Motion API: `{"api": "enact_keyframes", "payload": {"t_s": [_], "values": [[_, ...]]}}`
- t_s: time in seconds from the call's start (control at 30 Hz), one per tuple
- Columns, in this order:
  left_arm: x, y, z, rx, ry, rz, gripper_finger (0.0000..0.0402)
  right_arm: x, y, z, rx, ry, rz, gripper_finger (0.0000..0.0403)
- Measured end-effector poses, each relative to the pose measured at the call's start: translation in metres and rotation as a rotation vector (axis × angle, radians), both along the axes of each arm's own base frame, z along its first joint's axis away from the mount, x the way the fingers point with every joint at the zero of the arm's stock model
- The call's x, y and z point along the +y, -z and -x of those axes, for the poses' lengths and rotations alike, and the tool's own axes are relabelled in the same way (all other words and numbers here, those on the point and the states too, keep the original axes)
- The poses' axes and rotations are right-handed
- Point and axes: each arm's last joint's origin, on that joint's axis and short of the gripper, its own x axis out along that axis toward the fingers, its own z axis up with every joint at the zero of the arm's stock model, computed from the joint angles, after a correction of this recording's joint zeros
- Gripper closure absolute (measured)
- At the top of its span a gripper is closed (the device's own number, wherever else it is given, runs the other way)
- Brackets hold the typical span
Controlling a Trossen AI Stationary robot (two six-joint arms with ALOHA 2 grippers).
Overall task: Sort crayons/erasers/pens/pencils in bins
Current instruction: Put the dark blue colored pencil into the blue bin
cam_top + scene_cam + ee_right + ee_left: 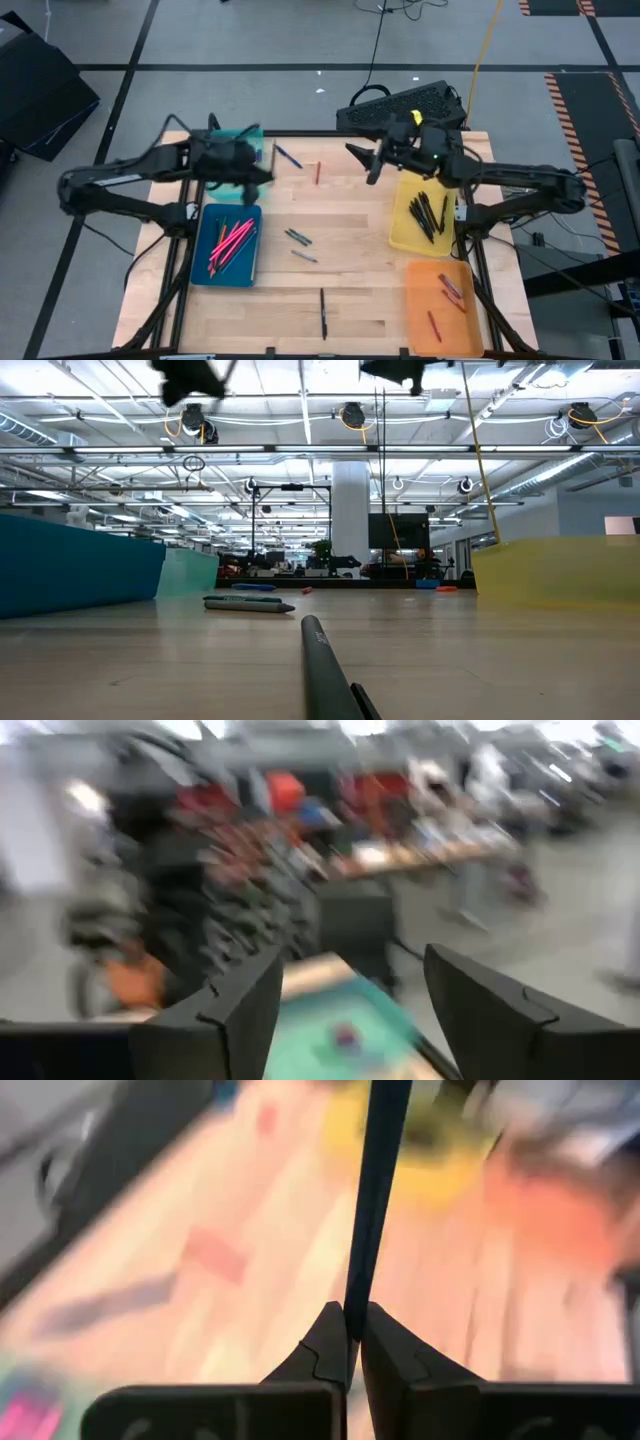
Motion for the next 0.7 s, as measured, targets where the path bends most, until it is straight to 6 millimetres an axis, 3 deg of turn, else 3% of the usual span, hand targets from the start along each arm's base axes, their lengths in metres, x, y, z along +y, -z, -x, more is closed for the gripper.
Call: {"api": "enact_keyframes", "payload": {"t_s": [0.2,0.3,0.5,0.6,0.7], "values": [[-0.007,-0.014,0.037,0.447,-0.096,-0.032,0.0389,0.013,-0.020,0.008,0.303,0.100,0.067,0.0173],[-0.009,-0.030,0.048,0.553,-0.120,-0.024,0.0389,0.020,-0.022,0.002,0.416,0.060,0.108,0.0169],[-0.031,-0.046,0.055,0.525,0.038,0.079,0.0389,0.035,0.015,-0.018,0.587,-0.084,0.108,0.0161],[-0.043,-0.039,0.055,0.560,0.134,0.066,0.0389,0.040,0.041,-0.030,0.646,-0.122,0.139,0.0161],[-0.056,-0.026,0.049,0.615,0.121,0.228,0.0389,0.042,0.061,-0.043,0.662,-0.152,0.137,0.0164]]}}
